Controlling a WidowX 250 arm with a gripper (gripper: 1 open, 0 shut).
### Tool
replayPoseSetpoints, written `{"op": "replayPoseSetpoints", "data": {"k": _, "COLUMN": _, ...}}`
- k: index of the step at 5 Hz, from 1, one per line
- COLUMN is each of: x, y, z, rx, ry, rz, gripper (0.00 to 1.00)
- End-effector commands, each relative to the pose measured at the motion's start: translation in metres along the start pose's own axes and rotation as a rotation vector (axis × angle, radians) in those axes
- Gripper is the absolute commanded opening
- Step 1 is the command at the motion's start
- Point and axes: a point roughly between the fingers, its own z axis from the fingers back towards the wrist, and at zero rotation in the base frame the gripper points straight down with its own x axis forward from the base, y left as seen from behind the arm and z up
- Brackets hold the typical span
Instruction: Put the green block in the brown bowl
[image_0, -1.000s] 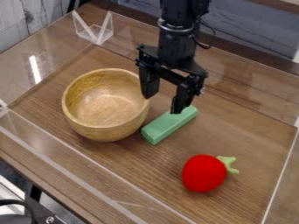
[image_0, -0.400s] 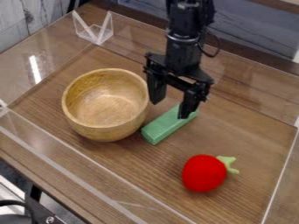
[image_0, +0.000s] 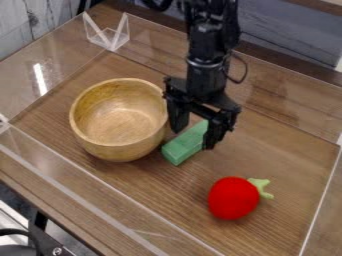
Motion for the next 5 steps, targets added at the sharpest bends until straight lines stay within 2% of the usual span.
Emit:
{"op": "replayPoseSetpoints", "data": {"k": 1, "x": 0.005, "y": -0.008, "z": 0.001, "rx": 0.005, "ry": -0.075, "rz": 0.003, "gripper": 1.0}}
{"op": "replayPoseSetpoints", "data": {"k": 2, "x": 0.006, "y": -0.019, "z": -0.011, "rx": 0.003, "ry": -0.088, "rz": 0.013, "gripper": 1.0}}
{"op": "replayPoseSetpoints", "data": {"k": 3, "x": 0.001, "y": -0.023, "z": -0.022, "rx": -0.003, "ry": -0.092, "rz": -0.015, "gripper": 1.0}}
{"op": "replayPoseSetpoints", "data": {"k": 4, "x": -0.006, "y": -0.028, "z": -0.029, "rx": -0.014, "ry": -0.091, "rz": -0.037, "gripper": 1.0}}
{"op": "replayPoseSetpoints", "data": {"k": 5, "x": 0.0, "y": -0.026, "z": -0.027, "rx": -0.023, "ry": -0.086, "rz": -0.07, "gripper": 1.0}}
